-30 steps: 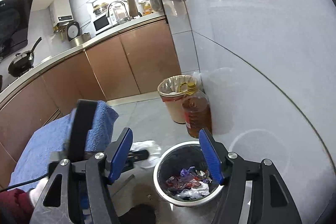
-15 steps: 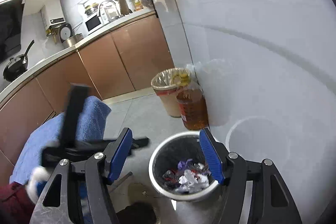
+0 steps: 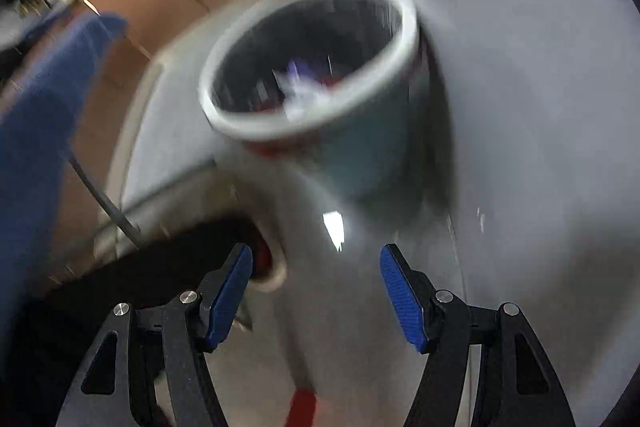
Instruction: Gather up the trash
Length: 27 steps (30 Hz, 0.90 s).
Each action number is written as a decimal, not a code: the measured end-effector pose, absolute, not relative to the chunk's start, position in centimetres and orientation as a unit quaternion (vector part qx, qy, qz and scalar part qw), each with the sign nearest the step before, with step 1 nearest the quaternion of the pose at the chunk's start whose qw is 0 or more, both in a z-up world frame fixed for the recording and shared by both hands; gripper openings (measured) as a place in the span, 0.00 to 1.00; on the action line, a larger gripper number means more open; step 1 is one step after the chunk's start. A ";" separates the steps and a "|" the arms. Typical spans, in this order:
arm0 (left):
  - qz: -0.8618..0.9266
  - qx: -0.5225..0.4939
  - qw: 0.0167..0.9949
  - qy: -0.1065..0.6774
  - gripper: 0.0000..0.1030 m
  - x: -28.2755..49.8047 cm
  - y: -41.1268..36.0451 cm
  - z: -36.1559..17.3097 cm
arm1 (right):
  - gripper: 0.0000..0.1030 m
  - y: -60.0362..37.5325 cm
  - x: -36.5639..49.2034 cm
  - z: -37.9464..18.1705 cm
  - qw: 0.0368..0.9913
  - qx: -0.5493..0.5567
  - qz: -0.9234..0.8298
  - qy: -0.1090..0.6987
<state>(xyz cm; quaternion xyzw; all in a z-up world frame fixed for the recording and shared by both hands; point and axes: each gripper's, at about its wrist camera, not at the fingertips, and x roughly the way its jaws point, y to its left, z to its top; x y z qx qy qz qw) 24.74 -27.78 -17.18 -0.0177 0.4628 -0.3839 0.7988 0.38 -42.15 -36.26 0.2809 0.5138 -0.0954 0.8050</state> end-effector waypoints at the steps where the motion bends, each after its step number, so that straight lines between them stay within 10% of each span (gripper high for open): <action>1: -0.380 -0.017 0.804 0.458 0.42 24.7 -27.6 -17.0 | 0.62 -42.0 0.5 -38.1 0.793 0.284 -0.093 0.531; 12: -0.374 -0.033 0.810 0.451 0.42 24.8 -26.9 -17.3 | 0.62 -41.3 -0.5 -48.5 0.715 0.295 -0.083 0.628; 27: -0.349 -0.030 0.818 0.456 0.44 24.7 -27.1 -17.0 | 0.62 -40.8 1.8 -44.1 0.758 0.226 -0.091 0.605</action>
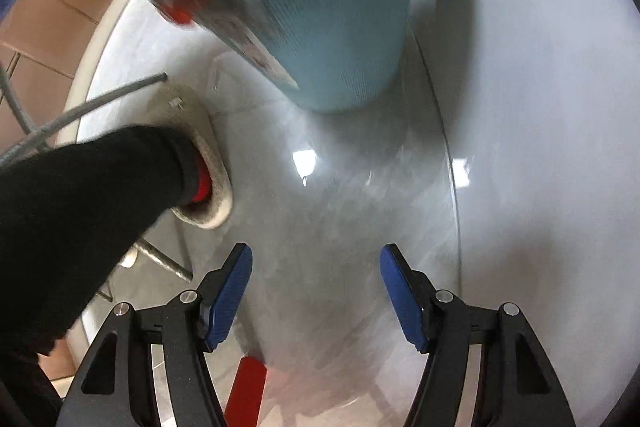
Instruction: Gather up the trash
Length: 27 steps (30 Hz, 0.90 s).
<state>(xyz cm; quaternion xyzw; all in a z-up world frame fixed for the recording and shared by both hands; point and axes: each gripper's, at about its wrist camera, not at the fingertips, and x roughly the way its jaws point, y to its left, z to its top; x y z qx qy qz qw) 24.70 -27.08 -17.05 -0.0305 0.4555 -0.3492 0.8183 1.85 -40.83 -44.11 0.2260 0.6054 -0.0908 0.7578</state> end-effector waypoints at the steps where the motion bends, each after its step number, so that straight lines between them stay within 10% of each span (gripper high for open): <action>1: -0.345 -0.031 0.822 0.452 0.44 24.4 -27.0 -16.7 | 0.62 -40.8 2.1 -43.0 0.766 0.217 -0.091 0.598; 27: -0.148 0.050 0.948 0.278 0.71 10.2 -7.7 -5.6 | 0.71 -30.9 2.0 -12.4 0.931 -0.003 -0.062 0.359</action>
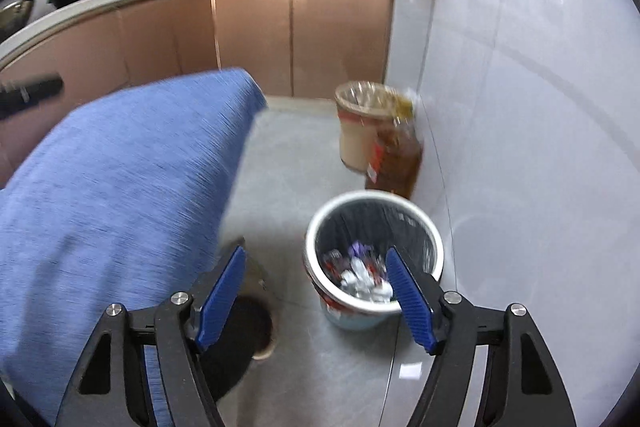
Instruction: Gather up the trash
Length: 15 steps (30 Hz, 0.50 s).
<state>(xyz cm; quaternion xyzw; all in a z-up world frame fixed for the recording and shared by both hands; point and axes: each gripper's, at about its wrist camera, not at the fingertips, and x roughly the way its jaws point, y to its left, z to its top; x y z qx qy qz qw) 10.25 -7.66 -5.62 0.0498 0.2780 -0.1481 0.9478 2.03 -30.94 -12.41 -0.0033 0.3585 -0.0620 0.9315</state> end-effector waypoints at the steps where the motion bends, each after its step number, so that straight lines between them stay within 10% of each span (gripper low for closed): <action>1: -0.142 0.049 0.949 0.276 0.73 9.8 -7.1 -5.6 | 0.72 -30.0 1.5 -11.4 0.935 -0.008 -0.059 0.350; 15: -0.077 0.047 0.969 0.228 0.86 3.4 -3.5 -3.8 | 0.93 -24.2 -3.3 -3.6 0.966 -0.034 -0.031 0.256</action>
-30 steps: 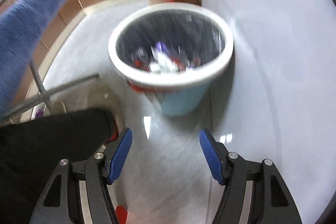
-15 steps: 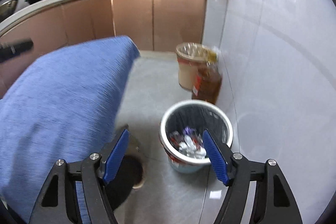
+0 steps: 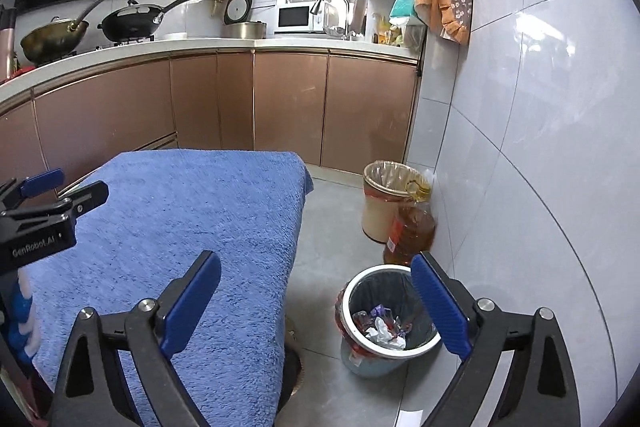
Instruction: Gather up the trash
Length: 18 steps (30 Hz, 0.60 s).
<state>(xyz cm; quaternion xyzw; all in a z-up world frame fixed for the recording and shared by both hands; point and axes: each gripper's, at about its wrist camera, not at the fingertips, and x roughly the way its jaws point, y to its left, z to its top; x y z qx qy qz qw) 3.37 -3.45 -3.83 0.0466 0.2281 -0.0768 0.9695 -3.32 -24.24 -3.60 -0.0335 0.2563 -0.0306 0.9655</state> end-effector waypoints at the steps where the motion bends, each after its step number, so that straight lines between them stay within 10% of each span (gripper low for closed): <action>1: -0.077 0.048 0.970 0.226 0.86 3.3 -3.6 -3.7 | 0.93 -24.2 -3.4 -3.5 0.966 -0.031 -0.032 0.256; 18: -0.076 0.038 0.980 0.179 0.86 -0.2 -3.2 -1.0 | 0.99 -25.1 -5.8 -0.4 0.977 -0.016 -0.059 0.203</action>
